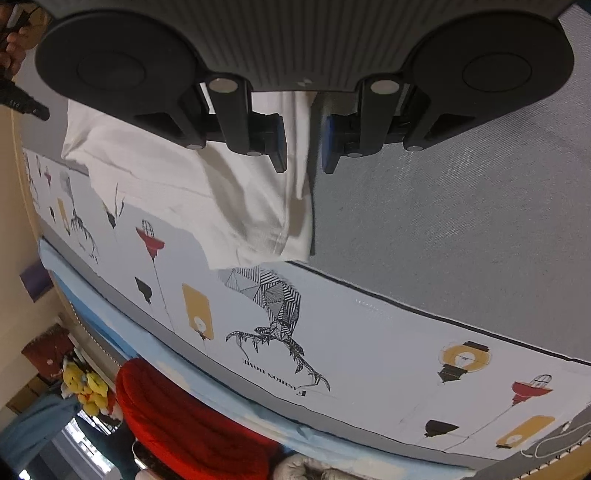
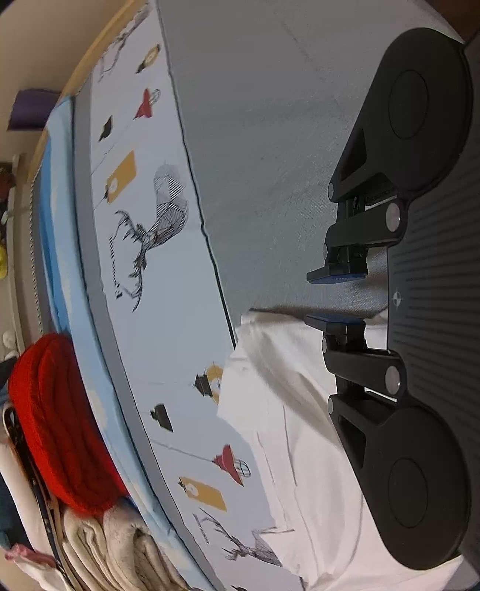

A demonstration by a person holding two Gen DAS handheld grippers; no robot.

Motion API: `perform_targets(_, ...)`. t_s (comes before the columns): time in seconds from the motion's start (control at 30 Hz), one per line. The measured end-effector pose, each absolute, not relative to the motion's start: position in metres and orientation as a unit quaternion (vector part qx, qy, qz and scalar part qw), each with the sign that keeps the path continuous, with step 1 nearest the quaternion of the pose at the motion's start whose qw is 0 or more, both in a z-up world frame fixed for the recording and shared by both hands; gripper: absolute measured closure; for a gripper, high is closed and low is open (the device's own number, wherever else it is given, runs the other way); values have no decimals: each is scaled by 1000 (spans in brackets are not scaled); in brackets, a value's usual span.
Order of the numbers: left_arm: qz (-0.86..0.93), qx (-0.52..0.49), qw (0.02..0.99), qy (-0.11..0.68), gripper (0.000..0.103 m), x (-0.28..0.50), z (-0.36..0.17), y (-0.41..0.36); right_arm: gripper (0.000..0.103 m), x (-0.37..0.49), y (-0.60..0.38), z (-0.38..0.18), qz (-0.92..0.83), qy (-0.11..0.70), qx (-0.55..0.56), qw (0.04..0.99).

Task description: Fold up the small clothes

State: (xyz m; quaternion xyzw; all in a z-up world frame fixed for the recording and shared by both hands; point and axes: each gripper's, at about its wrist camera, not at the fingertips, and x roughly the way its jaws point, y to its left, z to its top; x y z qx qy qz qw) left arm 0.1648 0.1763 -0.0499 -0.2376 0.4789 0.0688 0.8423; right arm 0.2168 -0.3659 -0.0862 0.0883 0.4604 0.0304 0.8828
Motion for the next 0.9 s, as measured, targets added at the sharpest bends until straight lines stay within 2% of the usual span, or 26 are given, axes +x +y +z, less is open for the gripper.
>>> perform_targets(0.1, 67, -245, 844, 472, 83, 177, -50, 172, 84, 226, -365, -90, 30, 464, 102, 879)
perform_targets(0.23, 68, -248, 844, 470, 82, 193, -53, 167, 73, 239, -353, -93, 43, 467, 100, 878)
perform_targets(0.27, 69, -248, 843, 472, 81, 196, -54, 166, 72, 243, -350, -94, 46, 469, 97, 877)
perform_targets(0.3, 72, -248, 842, 474, 76, 201, -56, 166, 70, 246, -347, -95, 46, 471, 96, 875)
perform_targets(0.43, 80, -248, 839, 479, 69, 214, -63, 165, 69, 263, -337, -105, 43, 488, 93, 867)
perform_targets(0.57, 83, -245, 834, 488, 68, 227, -71, 165, 66, 279, -330, -121, 29, 515, 87, 852)
perform_targets(0.77, 87, -231, 834, 494, 69, 239, -80, 164, 66, 296, -326, -129, 34, 518, 103, 848)
perform_targets(0.8, 85, -229, 835, 493, 69, 240, -80, 164, 71, 298, -324, -130, 41, 517, 106, 848)
perform_targets(0.83, 82, -228, 836, 493, 76, 242, -80, 164, 76, 299, -323, -129, 45, 514, 106, 850)
perform_targets(0.9, 78, -224, 840, 488, 93, 243, -79, 165, 97, 301, -320, -127, 48, 505, 99, 856)
